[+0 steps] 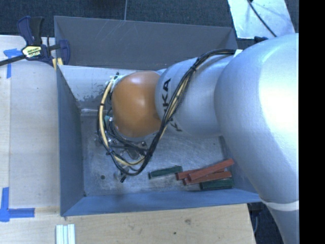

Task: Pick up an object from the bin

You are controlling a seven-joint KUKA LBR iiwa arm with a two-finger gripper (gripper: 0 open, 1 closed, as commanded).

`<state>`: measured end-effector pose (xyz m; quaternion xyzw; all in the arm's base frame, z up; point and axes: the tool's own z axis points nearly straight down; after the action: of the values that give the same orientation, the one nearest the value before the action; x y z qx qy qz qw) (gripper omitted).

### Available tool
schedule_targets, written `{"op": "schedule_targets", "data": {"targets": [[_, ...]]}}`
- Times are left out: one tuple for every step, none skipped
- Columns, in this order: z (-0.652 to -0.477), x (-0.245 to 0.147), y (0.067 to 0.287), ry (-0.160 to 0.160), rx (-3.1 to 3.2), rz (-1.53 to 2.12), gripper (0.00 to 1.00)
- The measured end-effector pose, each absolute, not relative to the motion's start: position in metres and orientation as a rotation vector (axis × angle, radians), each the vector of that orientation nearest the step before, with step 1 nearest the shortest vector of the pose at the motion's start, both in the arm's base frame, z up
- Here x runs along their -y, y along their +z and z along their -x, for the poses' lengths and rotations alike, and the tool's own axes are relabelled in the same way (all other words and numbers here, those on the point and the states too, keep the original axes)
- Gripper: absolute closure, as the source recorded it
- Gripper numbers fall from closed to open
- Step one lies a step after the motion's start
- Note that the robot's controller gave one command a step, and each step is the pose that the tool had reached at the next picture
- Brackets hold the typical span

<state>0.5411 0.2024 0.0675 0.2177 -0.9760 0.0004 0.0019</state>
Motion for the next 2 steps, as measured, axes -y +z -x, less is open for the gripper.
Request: {"op": "schedule_targets", "data": {"targets": [[-0.570, -0.118, 0.070, 0.007, 3.056, -0.752, 0.00], [-0.551, -0.037, 0.104, 0.006, 3.036, -0.811, 0.00]]}}
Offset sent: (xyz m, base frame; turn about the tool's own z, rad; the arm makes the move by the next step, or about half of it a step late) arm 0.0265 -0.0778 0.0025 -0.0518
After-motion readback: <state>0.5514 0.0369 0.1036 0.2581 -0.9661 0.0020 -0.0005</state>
